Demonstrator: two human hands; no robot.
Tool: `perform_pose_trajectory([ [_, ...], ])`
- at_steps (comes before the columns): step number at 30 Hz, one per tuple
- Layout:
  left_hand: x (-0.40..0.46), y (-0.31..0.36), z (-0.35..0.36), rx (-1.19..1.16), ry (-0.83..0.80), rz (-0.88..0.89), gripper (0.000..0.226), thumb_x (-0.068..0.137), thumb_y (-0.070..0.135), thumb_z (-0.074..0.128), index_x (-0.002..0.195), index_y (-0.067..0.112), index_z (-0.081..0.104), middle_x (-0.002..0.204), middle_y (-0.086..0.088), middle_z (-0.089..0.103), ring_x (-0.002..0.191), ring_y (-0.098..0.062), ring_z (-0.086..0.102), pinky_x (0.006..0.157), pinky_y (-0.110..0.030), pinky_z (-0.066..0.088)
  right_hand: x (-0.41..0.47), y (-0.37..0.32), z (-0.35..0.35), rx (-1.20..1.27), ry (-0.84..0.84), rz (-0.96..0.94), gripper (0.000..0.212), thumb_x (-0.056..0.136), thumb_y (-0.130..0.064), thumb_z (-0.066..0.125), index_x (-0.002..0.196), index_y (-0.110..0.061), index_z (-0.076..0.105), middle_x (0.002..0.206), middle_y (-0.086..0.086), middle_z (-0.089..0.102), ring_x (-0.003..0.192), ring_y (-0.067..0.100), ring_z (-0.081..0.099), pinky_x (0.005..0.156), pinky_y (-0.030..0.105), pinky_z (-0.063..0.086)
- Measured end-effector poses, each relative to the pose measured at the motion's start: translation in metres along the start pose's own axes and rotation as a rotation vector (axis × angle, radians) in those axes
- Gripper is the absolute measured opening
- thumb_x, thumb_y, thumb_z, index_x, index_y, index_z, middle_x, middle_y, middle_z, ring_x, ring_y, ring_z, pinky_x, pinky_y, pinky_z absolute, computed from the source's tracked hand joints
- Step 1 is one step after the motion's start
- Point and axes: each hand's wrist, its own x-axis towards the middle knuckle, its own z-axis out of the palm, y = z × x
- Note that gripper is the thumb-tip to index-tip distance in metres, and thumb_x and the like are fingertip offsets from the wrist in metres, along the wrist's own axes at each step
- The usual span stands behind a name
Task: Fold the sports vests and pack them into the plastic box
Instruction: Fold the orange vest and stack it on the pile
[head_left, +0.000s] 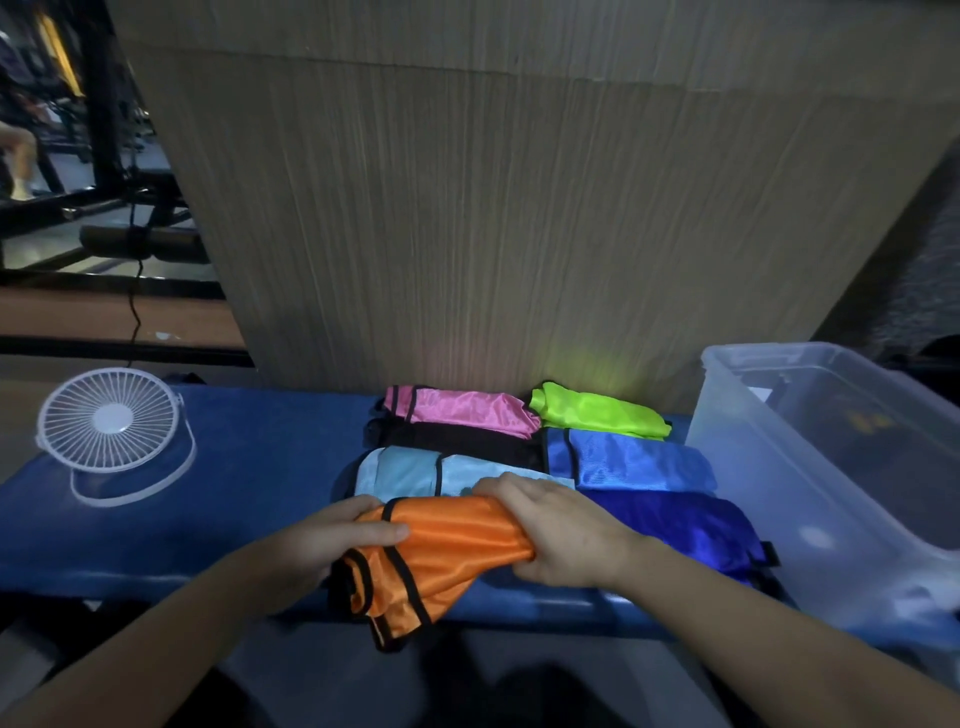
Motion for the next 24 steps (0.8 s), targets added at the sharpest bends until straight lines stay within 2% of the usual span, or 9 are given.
perform_pose_trajectory([
  [3,0.003,0.006,0.007,-0.085,-0.058,-0.004,0.048,0.086,0.025,0.079,0.127,0.008,0.062,0.124,-0.017,0.069,0.116,-0.032,0.066,0.101,-0.046,0.052,-0.015,0.005,-0.013,-0.015,0.021,0.03,0.08,0.075,-0.03,0.068,0.145,-0.033,0.029,0.118,-0.007,0.044,0.106,0.016,0.053,0.08,0.027,0.043],
  [7,0.016,0.002,0.02,-0.237,-0.066,-0.008,0.041,0.097,0.022,0.064,0.135,0.007,0.058,0.133,-0.022,0.062,0.122,-0.04,0.061,0.094,-0.047,0.055,-0.039,0.014,-0.026,-0.065,0.076,0.108,0.08,0.076,-0.037,0.066,0.145,-0.036,0.026,0.119,-0.005,0.041,0.102,0.019,0.054,0.076,0.037,0.05],
  [11,0.023,0.004,0.044,-0.333,-0.147,0.032,0.041,0.1,0.015,0.059,0.14,0.009,0.054,0.14,-0.024,0.056,0.123,-0.038,0.06,0.092,-0.044,0.056,-0.058,0.021,-0.04,-0.115,0.148,0.199,0.076,0.077,-0.04,0.064,0.145,-0.035,0.03,0.122,-0.002,0.043,0.105,0.023,0.055,0.069,0.035,0.045],
  [14,0.016,0.014,0.074,-0.257,-0.161,0.06,0.056,0.082,0.008,0.075,0.135,0.012,0.057,0.131,-0.023,0.063,0.112,-0.034,0.066,0.08,-0.037,0.059,-0.069,0.022,-0.055,-0.15,0.192,0.25,0.071,0.079,-0.041,0.061,0.144,-0.033,0.033,0.118,-0.003,0.043,0.106,0.022,0.054,0.065,0.032,0.039],
  [16,0.013,0.025,0.09,-0.186,-0.172,0.033,0.067,0.068,0.013,0.082,0.131,0.012,0.06,0.123,-0.018,0.07,0.11,-0.031,0.068,0.081,-0.034,0.057,-0.076,0.022,-0.067,-0.223,0.171,0.241,0.068,0.079,-0.041,0.06,0.142,-0.032,0.034,0.115,-0.002,0.043,0.105,0.021,0.053,0.062,0.032,0.038],
  [19,0.014,0.05,0.102,-0.138,-0.128,0.062,0.067,0.057,0.016,0.084,0.12,0.003,0.067,0.109,-0.016,0.073,0.095,-0.028,0.069,0.08,-0.033,0.054,-0.089,0.023,-0.086,-0.364,0.139,0.203,0.063,0.077,-0.041,0.062,0.135,-0.027,0.042,0.108,0.0,0.045,0.097,0.023,0.056,0.058,0.034,0.045],
  [22,0.017,0.092,0.114,-0.123,-0.078,0.124,0.07,0.047,0.021,0.086,0.113,0.003,0.07,0.11,-0.022,0.072,0.09,-0.031,0.069,0.084,-0.039,0.052,-0.105,0.027,-0.112,-0.418,0.13,0.186,0.064,0.074,-0.042,0.062,0.133,-0.025,0.044,0.106,0.002,0.046,0.092,0.025,0.056,0.065,0.041,0.054],
  [24,0.021,0.124,0.124,-0.081,-0.092,0.17,0.067,0.049,0.022,0.085,0.112,0.005,0.068,0.106,-0.023,0.071,0.084,-0.029,0.069,0.076,-0.036,0.054,-0.118,0.034,-0.132,-0.468,0.145,0.182,0.066,0.072,-0.044,0.061,0.133,-0.023,0.046,0.105,0.001,0.048,0.089,0.023,0.056,0.068,0.038,0.052],
])
